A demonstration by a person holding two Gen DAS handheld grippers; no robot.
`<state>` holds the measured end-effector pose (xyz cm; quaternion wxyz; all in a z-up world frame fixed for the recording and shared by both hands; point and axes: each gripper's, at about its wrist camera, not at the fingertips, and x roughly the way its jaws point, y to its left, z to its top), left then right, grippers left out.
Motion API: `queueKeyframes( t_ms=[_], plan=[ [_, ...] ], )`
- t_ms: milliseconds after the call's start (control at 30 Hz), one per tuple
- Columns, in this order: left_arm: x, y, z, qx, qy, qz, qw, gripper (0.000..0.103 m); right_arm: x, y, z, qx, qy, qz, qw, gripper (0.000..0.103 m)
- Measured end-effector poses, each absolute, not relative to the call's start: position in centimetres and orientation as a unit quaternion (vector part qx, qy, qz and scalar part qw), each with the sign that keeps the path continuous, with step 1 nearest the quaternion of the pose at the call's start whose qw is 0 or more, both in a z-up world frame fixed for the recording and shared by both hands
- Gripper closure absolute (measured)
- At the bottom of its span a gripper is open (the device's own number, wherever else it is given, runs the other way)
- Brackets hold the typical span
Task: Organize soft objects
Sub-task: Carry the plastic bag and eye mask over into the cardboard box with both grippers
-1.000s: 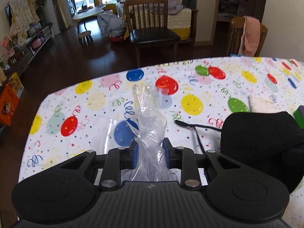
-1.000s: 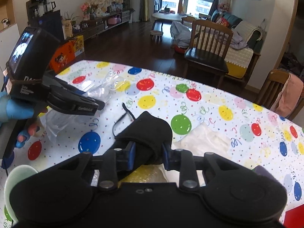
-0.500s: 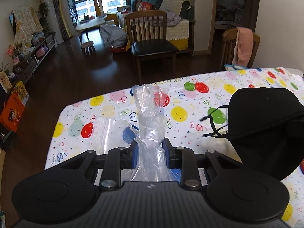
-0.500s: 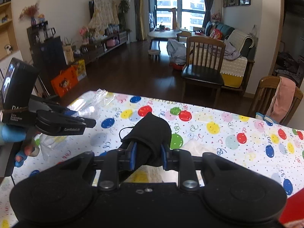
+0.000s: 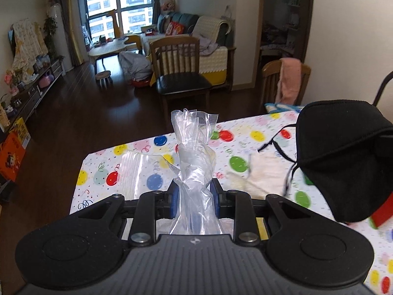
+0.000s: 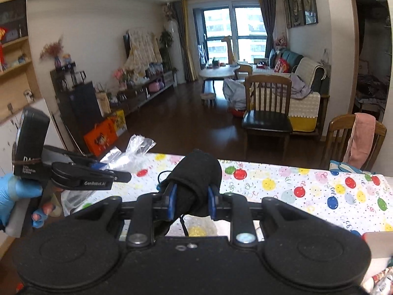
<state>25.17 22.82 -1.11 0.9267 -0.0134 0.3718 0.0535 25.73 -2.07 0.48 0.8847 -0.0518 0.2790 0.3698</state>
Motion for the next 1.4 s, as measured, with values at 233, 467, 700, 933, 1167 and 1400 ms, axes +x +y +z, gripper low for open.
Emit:
queueKeyframes(
  t_ms=[233, 467, 700, 933, 1167, 1400],
  plan=[
    [21.8, 20.3, 2.2, -0.017, 0.357, 0.021, 0.934, 0.077, 24.3, -6.2, 3.5, -0.033, 0.265, 0.382, 0.885, 0.079],
    [19.9, 16.0, 4.2, -0.009, 0.356, -0.01, 0.934, 0.077, 23.4, -10.7, 5.1, -0.015, 0.254, 0.382, 0.889, 0.079],
    [19.8, 9.3, 6.4, -0.005, 0.348, -0.041, 0.936, 0.077, 23.4, -16.9, 5.7, -0.001, 0.252, 0.372, 0.893, 0.079],
    [21.4, 1.5, 7.4, -0.008, 0.341, -0.087, 0.936, 0.077, 24.5, -24.4, 5.7, 0.01, 0.248, 0.337, 0.908, 0.079],
    [24.5, -7.3, 6.2, -0.004, 0.356, -0.13, 0.925, 0.077, 26.2, -30.9, 4.3, 0.017, 0.259, 0.297, 0.919, 0.079],
    [28.2, -14.4, 3.5, -0.005, 0.375, -0.152, 0.914, 0.077, 28.3, -36.7, 1.9, 0.025, 0.276, 0.263, 0.924, 0.079]
  ],
)
